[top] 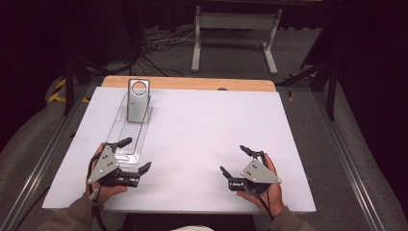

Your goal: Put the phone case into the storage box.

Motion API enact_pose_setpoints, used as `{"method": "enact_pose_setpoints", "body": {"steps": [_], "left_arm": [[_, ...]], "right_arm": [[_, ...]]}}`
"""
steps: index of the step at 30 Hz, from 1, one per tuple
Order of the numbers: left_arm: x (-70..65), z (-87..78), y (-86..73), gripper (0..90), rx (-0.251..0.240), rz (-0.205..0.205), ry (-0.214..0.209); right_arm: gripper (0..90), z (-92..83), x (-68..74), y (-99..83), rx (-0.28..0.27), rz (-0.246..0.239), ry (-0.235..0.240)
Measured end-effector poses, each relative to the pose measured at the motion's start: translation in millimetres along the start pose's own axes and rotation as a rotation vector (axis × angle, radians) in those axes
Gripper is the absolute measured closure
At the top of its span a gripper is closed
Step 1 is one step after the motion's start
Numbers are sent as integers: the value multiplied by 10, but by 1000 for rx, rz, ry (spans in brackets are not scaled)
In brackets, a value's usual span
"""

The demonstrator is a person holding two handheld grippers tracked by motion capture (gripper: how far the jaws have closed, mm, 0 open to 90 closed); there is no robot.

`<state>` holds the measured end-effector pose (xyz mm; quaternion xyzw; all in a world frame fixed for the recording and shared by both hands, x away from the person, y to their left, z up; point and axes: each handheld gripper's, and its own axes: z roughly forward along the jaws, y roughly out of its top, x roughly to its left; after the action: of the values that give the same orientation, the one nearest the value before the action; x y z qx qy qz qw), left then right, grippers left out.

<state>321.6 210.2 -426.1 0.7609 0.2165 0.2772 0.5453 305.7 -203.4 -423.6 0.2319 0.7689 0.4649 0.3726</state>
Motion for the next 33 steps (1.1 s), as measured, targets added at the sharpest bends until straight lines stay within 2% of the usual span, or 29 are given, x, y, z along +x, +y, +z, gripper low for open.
{"method": "enact_pose_setpoints", "body": {"steps": [2,8,10,16,18,26,30,33], "left_arm": [[-48,12,-25,28,26,25,-13],[-7,19,-46,30,31,-2,-16],[-13,24,-50,30,41,6,-7],[-23,14,-36,34,24,8,-25],[-14,5,-37,34,18,12,-15],[-2,-9,-58,36,23,-1,-30],[-7,-8,-56,36,21,-3,-30],[-23,-7,-46,37,27,10,-31]], "right_arm": [[130,2,2,-11,4,-5,5],[130,-25,-6,-15,-8,-5,14],[130,-27,-5,-27,-3,-7,17],[130,-15,11,-35,10,-21,16],[130,-14,27,-28,11,-25,13],[131,8,34,-28,25,-42,2],[132,12,24,-25,25,-28,-5],[132,-11,28,-22,23,-42,-8]]}}
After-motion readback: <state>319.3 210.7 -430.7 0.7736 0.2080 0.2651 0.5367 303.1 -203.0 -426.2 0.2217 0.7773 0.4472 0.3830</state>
